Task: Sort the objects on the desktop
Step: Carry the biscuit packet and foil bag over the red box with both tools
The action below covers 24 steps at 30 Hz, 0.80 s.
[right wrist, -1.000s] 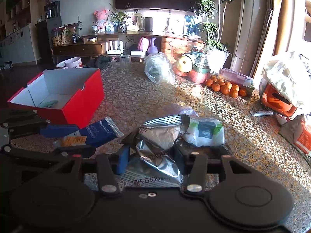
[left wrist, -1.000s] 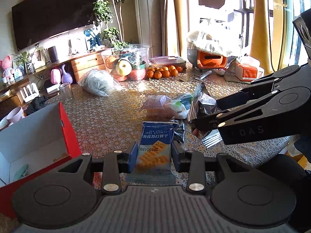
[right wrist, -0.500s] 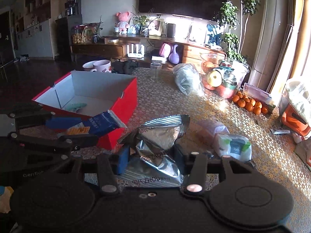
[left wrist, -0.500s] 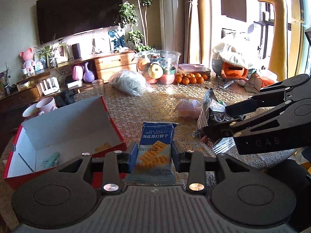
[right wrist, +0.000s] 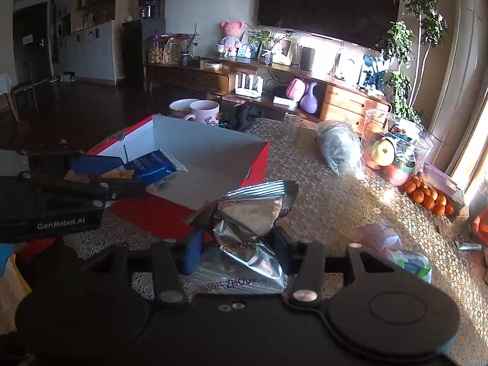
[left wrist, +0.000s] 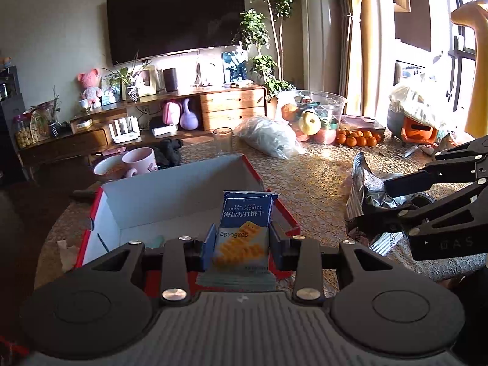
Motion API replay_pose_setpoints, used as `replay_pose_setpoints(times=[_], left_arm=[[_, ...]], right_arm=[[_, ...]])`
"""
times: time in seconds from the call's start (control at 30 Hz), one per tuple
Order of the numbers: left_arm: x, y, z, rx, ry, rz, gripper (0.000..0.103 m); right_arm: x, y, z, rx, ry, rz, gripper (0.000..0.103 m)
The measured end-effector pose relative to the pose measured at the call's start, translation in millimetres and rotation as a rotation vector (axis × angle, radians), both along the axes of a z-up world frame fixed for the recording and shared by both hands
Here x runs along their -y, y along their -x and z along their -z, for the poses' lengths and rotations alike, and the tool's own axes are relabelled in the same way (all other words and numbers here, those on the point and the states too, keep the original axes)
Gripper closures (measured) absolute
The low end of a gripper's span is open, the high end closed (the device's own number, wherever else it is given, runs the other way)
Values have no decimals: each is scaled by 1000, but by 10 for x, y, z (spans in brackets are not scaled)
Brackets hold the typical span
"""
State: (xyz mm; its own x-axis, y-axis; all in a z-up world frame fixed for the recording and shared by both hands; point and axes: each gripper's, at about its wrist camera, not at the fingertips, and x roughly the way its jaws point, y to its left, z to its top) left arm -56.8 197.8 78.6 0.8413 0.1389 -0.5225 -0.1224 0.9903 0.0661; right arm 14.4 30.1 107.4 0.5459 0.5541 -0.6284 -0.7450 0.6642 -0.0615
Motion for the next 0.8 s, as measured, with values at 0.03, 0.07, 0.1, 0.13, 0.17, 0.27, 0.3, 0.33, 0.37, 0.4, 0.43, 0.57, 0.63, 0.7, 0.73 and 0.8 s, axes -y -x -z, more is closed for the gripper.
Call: replay_pose_setpoints(times=[0.03,0.07,0.1,0.13,0.17,0.27,0.3,0.33,0.37,0.4,0.43,0.57,0.63,0.7,0.73,0.8], left_arm=[[-44,-1,-13,2,-3,-7,67],[-80,-3,-27,3,-8,-14,67],[-117,-9,-37,3,-12,-22,67],[-157,-16,-43,3,-13,-29,67],[-207,-22,-46,1,-15,-36,67],[-337,-61,-47,-6,-25,-63,67],[-388,-75,-45,-9,-25,-71,67],[-431,-88,-42,-14,-25,-76,67],[-468,-115,-43,-18,-28,-81,67],[-510,-145,-44,-23,-33,-86,67],[-547,-171,-49,-26,-36,-91,67],[-713,-285,-82,-32,-49,-106,67],[-788,-349,-90,-40,-61,-111,67],[-867,-414,-94,-52,-74,-117,67],[-907,-450,-93,-60,-78,-118,67],[-987,-518,-81,-76,-82,-123,67]], right_arm=[[-35,-7,-5,0,-1,-7,54],[-68,-16,-8,0,-1,-13,54],[-97,-42,-11,-1,-1,-19,54],[-128,-54,-12,-2,-1,-24,54],[-172,-72,-10,-5,0,-30,54],[-276,-120,-19,-8,-2,-48,54],[-308,-139,-22,-7,-1,-52,54],[-339,-161,-28,-8,-1,-54,54],[-368,-181,-33,-11,-2,-58,54],[-402,-209,-40,-14,-2,-66,54],[-437,-229,-44,-14,1,-73,54],[-591,-334,-49,-8,9,-90,54],[-660,-408,-37,-20,7,-97,54],[-736,-455,-16,-21,15,-104,54],[-770,-476,-5,-22,22,-105,54],[-852,-518,16,-31,32,-116,54]])
